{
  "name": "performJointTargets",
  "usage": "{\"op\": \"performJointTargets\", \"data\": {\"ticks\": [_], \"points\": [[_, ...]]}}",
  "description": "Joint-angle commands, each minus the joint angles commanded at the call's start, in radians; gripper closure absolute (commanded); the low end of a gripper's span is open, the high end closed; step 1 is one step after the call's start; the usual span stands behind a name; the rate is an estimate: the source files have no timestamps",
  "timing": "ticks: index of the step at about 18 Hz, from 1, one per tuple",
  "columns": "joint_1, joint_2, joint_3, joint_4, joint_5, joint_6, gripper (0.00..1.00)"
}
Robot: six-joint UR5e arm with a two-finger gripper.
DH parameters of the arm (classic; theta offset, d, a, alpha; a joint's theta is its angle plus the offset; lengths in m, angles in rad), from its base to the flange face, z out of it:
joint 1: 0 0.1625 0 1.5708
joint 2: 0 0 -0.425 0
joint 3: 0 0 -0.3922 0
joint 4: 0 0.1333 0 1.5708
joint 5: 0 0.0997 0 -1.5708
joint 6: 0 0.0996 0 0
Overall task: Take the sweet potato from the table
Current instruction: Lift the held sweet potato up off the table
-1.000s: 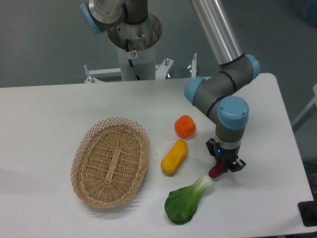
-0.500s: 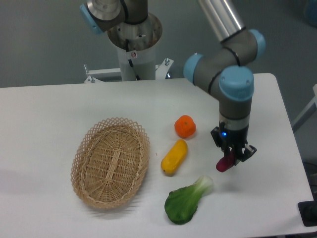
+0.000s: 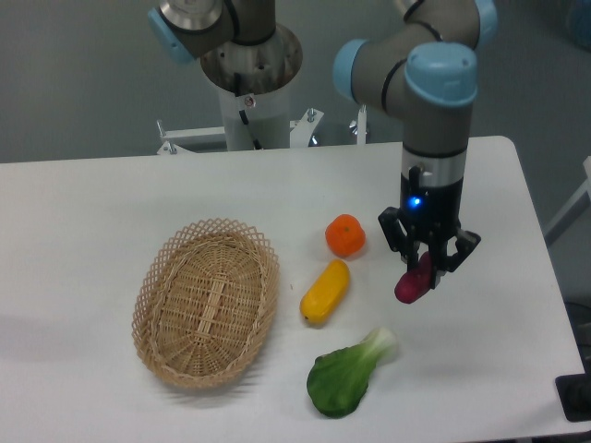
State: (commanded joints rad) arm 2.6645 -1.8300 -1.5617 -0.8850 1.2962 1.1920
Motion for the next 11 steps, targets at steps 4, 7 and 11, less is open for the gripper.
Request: {"op": "performJointTargets", "data": {"ticks": [4,7,11], "points": [[0.003,0.0,0.012,-0.012,-0.002,-0.002,0.77],[0.003,0.0,0.012,-0.012,-0.002,-0.002,0.77],[0.003,0.0,0.012,-0.012,-0.002,-0.002,0.77]]}}
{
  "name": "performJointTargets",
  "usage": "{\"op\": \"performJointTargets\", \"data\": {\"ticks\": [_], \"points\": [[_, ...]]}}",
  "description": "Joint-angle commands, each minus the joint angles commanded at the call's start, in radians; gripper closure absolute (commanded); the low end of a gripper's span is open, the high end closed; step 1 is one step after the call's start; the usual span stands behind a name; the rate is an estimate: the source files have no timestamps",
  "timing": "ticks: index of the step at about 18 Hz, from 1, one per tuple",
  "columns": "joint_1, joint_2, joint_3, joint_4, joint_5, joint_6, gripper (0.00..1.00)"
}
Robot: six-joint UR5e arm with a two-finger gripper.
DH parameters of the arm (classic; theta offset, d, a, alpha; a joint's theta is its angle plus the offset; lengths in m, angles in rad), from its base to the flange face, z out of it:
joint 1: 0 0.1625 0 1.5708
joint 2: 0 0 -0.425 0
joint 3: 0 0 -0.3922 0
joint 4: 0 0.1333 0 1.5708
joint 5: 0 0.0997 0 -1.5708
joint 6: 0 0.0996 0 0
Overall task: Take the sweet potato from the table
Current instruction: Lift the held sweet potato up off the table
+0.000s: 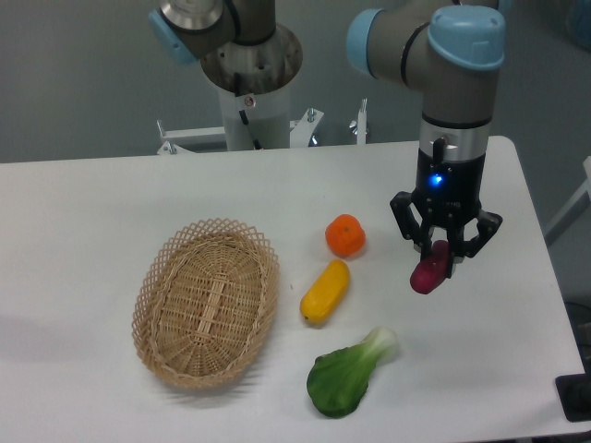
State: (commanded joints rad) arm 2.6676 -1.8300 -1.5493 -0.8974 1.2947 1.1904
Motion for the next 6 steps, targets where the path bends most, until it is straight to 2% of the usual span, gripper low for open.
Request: {"op": "performJointTargets", "data": {"ticks": [6], "points": [[0.0,-0.002,-0.002,-0.002,0.0,0.008,0.77]]}}
